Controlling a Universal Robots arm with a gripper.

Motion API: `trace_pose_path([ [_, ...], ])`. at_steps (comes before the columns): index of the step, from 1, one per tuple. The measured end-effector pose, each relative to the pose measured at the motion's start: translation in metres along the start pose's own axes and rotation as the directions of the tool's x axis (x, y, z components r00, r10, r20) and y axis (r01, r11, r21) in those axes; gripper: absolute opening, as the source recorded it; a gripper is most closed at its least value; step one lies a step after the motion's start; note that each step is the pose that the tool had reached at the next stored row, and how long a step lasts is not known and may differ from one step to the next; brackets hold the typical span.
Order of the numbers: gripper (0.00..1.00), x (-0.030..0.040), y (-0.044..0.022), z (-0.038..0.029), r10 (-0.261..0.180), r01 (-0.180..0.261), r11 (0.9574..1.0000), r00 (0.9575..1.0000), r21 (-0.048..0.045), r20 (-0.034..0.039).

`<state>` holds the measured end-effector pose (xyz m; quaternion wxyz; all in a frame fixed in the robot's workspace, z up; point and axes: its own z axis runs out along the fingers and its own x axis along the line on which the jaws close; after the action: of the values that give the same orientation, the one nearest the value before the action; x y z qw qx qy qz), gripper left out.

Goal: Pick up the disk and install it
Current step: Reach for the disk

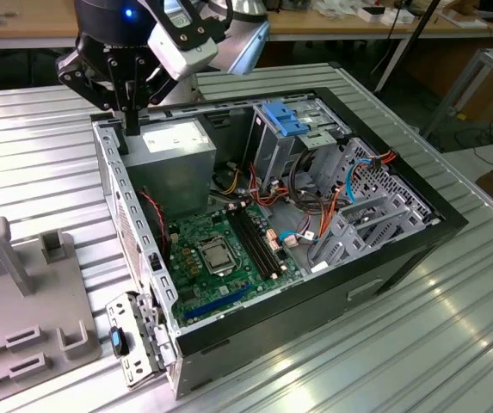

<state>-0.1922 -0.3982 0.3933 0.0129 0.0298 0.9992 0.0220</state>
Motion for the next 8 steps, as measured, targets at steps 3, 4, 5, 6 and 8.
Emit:
trace_pose_path([
  [3, 0.11, 0.0028, -0.0002, -0.0001, 0.000, 0.000, 1.0000, 1.0000, 0.0000, 0.0000],
  [4, 0.11, 0.0036, -0.0002, -0.0001, -0.001, 0.001, 1.0000, 1.0000, 0.0000, -0.0001],
  [5, 0.11, 0.0055, -0.0003, -0.0002, -0.001, 0.001, 1.0000, 1.0000, -0.0001, -0.0001],
  [6, 0.11, 0.0068, -0.0004, -0.0002, -0.001, 0.001, 1.0000, 1.0000, -0.0001, -0.0001],
  [8, 0.11, 0.0086, -0.0005, -0.0003, -0.001, 0.001, 1.0000, 1.0000, -0.0002, -0.0001],
])
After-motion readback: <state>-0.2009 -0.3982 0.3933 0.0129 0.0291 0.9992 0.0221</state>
